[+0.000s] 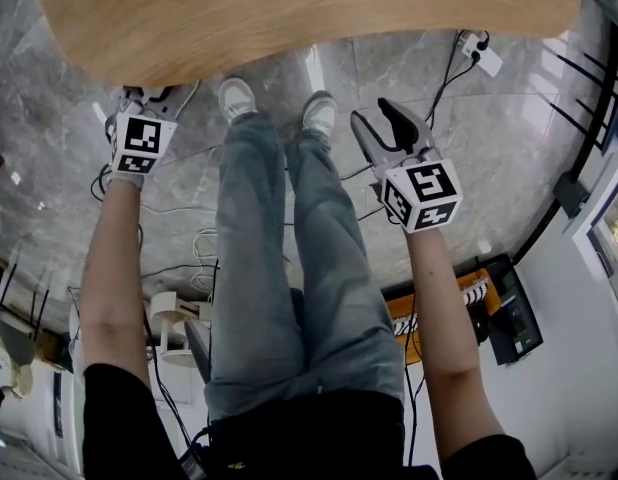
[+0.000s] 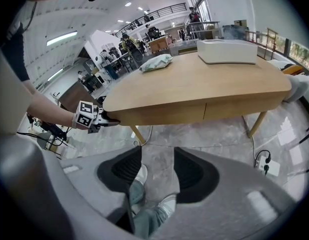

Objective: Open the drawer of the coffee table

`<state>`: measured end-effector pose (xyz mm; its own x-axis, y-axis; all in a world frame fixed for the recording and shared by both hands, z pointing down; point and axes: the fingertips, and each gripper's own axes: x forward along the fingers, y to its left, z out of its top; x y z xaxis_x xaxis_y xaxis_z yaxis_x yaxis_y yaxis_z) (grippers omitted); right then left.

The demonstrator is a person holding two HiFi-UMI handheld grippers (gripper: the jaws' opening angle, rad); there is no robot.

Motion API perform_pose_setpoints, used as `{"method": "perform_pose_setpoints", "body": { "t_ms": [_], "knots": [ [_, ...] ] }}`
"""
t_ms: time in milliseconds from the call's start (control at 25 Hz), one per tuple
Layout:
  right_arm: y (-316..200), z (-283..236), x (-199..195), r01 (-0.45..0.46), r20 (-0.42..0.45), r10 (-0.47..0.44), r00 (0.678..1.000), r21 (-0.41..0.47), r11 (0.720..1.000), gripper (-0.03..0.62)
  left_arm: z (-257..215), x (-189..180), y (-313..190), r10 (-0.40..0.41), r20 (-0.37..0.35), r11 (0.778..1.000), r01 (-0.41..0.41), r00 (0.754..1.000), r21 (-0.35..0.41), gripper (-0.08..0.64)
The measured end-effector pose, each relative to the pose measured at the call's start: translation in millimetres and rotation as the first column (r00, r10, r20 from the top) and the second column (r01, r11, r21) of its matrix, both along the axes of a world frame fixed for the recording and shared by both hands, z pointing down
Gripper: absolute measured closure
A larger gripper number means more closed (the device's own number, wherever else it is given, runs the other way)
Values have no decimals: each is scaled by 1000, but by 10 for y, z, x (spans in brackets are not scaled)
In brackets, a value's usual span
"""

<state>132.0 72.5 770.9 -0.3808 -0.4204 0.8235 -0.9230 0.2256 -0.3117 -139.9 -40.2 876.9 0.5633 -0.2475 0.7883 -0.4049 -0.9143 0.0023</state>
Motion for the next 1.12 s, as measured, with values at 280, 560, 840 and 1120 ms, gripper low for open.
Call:
{"method": "perform_pose_setpoints", "body": {
  "t_ms": [280,560,840,1120],
  "knots": [
    [45,-17,63,-7,3,7,1000,-7,1000,390,-18,-28,8,59,5,998,-59,998,29,442],
    [117,-13,170,-8,1,8,1000,-12,1000,390,83,-74,338,76,34,997,-76,997,-9,454],
    [82,1,204,15,-26,-15,1000,2,1000,390,98,-86,510,46,39,999,-45,998,-20,453],
    [-253,27,504,72,-147,-62,987,66,995,380,109,-92,516,34,48,998,-32,998,-47,449]
  ]
}}
